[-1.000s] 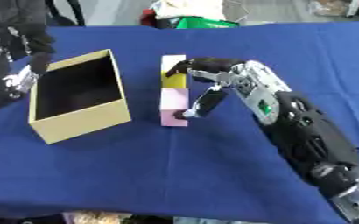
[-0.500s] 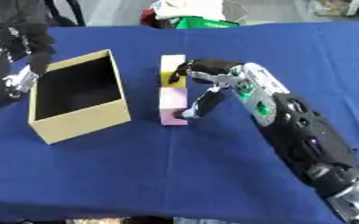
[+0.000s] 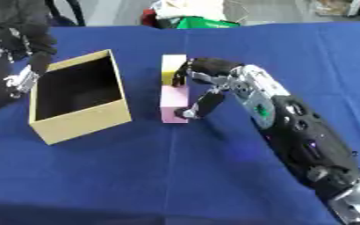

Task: Pick up objects on the table and place them in the box.

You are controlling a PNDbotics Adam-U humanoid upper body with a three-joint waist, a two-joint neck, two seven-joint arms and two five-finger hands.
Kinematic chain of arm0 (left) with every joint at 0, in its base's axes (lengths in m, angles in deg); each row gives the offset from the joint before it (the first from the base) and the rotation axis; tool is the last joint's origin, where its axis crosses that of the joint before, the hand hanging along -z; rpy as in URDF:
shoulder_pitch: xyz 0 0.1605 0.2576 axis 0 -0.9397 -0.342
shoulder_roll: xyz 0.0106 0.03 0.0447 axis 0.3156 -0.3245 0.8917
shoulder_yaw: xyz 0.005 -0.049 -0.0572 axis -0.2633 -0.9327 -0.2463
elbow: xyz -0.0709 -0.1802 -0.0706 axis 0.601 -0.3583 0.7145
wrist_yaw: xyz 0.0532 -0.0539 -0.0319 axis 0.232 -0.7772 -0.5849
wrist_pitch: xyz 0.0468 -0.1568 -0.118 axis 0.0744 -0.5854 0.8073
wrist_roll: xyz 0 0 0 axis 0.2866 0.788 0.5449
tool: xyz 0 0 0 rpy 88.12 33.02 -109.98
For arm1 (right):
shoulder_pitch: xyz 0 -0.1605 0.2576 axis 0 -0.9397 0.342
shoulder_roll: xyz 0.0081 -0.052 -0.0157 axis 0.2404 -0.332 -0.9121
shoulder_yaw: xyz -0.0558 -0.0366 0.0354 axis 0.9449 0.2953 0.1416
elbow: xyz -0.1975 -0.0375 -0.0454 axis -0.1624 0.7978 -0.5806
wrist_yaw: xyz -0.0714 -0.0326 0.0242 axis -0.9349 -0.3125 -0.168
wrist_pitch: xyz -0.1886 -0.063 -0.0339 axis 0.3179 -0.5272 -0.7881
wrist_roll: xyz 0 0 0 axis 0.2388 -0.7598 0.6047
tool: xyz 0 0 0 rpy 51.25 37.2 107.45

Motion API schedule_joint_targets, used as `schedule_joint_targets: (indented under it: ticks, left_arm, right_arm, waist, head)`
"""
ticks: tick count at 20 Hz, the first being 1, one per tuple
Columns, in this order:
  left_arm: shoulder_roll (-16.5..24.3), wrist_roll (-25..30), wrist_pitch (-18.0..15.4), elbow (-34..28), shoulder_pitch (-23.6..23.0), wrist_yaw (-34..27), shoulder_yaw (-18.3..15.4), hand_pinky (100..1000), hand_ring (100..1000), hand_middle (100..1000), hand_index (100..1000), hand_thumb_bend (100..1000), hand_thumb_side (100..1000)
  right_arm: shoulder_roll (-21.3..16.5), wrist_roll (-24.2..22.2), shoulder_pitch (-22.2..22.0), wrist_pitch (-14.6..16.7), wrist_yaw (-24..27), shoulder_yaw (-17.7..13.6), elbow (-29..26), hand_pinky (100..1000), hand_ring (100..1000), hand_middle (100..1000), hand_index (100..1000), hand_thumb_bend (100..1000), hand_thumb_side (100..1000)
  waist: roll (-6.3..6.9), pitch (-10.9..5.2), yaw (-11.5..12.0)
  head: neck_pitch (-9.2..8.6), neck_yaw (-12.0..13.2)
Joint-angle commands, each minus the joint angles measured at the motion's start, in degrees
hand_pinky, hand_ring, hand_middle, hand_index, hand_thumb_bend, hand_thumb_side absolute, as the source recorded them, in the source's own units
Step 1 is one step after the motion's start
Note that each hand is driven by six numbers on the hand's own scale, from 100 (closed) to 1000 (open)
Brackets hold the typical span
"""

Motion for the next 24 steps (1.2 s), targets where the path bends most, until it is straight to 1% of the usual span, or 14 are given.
schedule_joint_targets:
  ticks: [1,2,3,7,11,16,20,24]
  left_arm:
    - [0.42,0.13,-0.14,-0.62,0.76,-0.3,-0.46,651,669,667,846,328,643]
    - [0.42,0.15,-0.15,-0.62,0.75,-0.31,-0.46,651,669,668,846,328,644]
    - [0.43,0.16,-0.16,-0.61,0.74,-0.32,-0.46,651,669,668,846,326,644]
    - [0.46,0.11,-0.2,-0.64,0.71,-0.36,-0.58,652,669,668,846,324,643]
    - [0.49,0.0,-0.25,-0.76,0.72,-0.63,-0.74,651,669,667,846,318,645]
    - [0.7,-0.34,-0.42,-1.83,0.74,-1.43,-1.08,651,667,665,844,321,635]
    - [0.94,-0.41,-0.67,-3.51,0.97,-1.75,-0.87,653,667,665,841,325,625]
    - [0.53,-0.21,-0.73,-4.9,1.9,-2.14,-0.27,654,668,666,839,327,617]
  right_arm:
    - [-0.56,0.59,0.11,0.2,-1.59,0.37,0.1,828,740,517,551,353,357]
    - [-0.59,0.84,0.1,0.22,-1.74,0.32,0.03,823,730,496,528,319,353]
    - [-0.63,1.18,0.09,0.17,-1.88,0.28,-0.1,822,727,490,521,325,342]
    - [-1.04,3.08,0.16,-0.24,-2.1,0.11,-1.44,818,722,486,492,294,327]
    - [-2.1,5.2,0.63,-0.88,-1.74,-0.04,-4.11,820,728,499,491,291,332]
    - [-4.32,6.08,1.88,-2.0,-0.11,-0.41,-8.88,825,734,511,495,291,338]
    - [-6.13,6.08,2.97,-2.96,1.35,-0.87,-12.67,829,736,514,496,291,343]
    - [-6.82,6.19,4.5,-3.98,1.98,-1.6,-14.42,831,737,516,498,290,347]
  waist:
    - [-0.01,-0.64,0.05]
    - [-0.02,-0.64,0.04]
    - [-0.03,-0.65,0.01]
    - [-0.1,-0.74,-0.04]
    - [-0.2,-0.9,0.03]
    - [-0.38,-1.18,0.29]
    - [-0.47,-1.48,1.06]
    - [-0.48,-1.64,2.87]
  head:
    - [0.3,0.11]
    - [0.3,0.13]
    - [0.3,0.15]
    - [0.3,0.21]
    - [0.3,0.15]
    - [0.3,0.02]
    - [0.3,-0.18]
    - [0.15,-1.11]
